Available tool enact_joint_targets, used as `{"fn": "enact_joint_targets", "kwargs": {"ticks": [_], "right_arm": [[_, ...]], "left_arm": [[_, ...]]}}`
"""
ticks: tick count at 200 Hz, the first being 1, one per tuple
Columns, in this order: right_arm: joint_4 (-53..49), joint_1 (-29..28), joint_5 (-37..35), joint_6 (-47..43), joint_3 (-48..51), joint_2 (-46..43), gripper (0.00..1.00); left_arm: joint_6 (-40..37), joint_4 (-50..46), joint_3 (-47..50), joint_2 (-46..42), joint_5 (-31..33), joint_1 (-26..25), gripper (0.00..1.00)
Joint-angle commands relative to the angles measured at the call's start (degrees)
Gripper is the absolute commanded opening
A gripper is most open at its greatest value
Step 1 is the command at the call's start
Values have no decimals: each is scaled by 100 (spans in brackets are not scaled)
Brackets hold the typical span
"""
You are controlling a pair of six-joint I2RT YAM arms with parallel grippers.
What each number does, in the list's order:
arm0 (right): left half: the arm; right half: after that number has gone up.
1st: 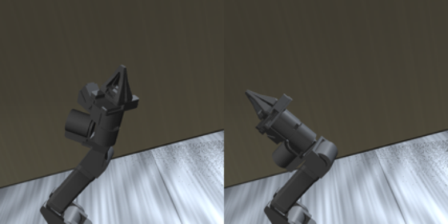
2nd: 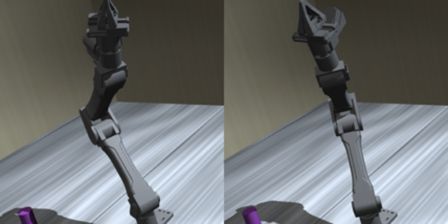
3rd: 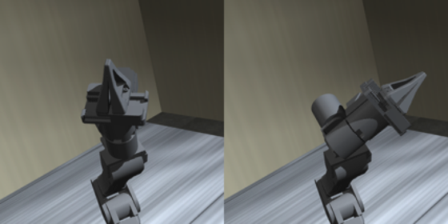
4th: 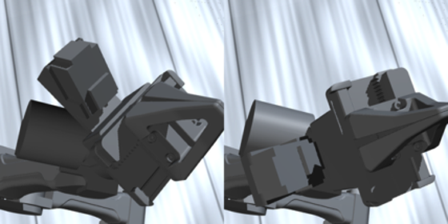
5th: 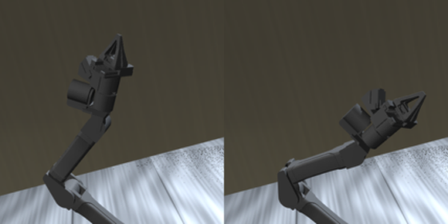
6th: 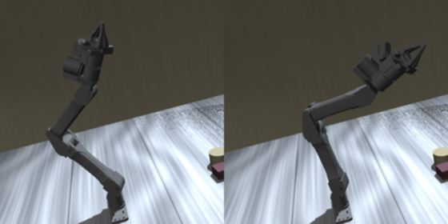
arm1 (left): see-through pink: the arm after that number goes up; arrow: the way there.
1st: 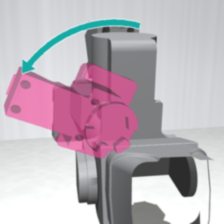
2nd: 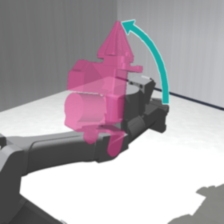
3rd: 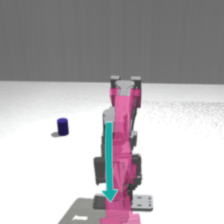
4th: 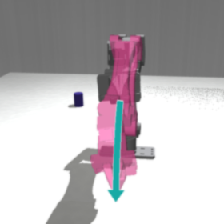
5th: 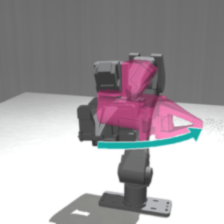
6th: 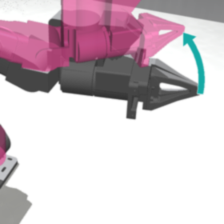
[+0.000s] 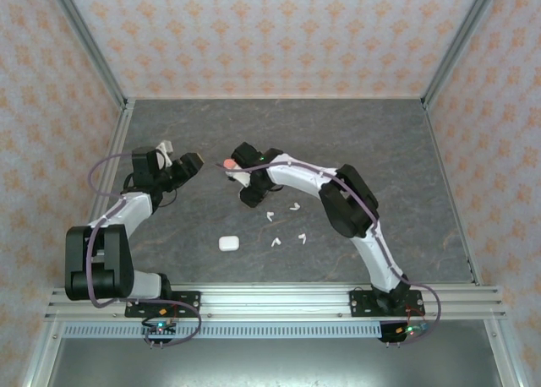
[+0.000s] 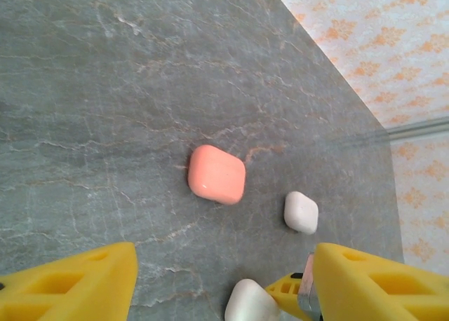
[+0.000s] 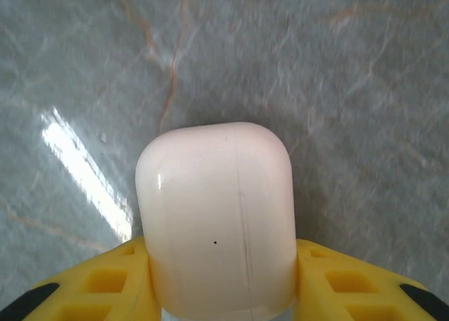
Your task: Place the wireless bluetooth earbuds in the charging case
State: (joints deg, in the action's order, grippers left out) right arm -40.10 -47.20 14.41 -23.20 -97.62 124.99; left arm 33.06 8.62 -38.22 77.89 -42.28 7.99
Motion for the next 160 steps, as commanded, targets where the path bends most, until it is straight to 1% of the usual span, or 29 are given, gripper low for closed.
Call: {"fn": "enact_joint_targets", "kwargs": {"ticks": [1,13,36,62,87,118,160], "right_arm": [[679,108,-17,63,464,-1032,38],[1094,180,68,69,872,-1498,38],[1737,309,155,-3,1596,-2335,38],[2249,386,185,-274,2208,-3148,38],[2630,387,193,-598,2645,-3748,38],[2909,378,327,-821,2970,-4197,38],[2913,334,445,-937,3043,-4380,38]], "left_arm": [[-212,-231,-230,-325,-571,7,66],[-401,-332,-304,-433,-780,-80,66],[-330,-210,-377,-618,-1157,-363,66],[-276,21,-550,-706,-1533,-846,66],[-280,52,-777,-762,-1694,-1332,67],[-274,127,-988,-745,-1761,-1843,71],[-320,87,-1297,-513,-1783,-2336,71]]}}
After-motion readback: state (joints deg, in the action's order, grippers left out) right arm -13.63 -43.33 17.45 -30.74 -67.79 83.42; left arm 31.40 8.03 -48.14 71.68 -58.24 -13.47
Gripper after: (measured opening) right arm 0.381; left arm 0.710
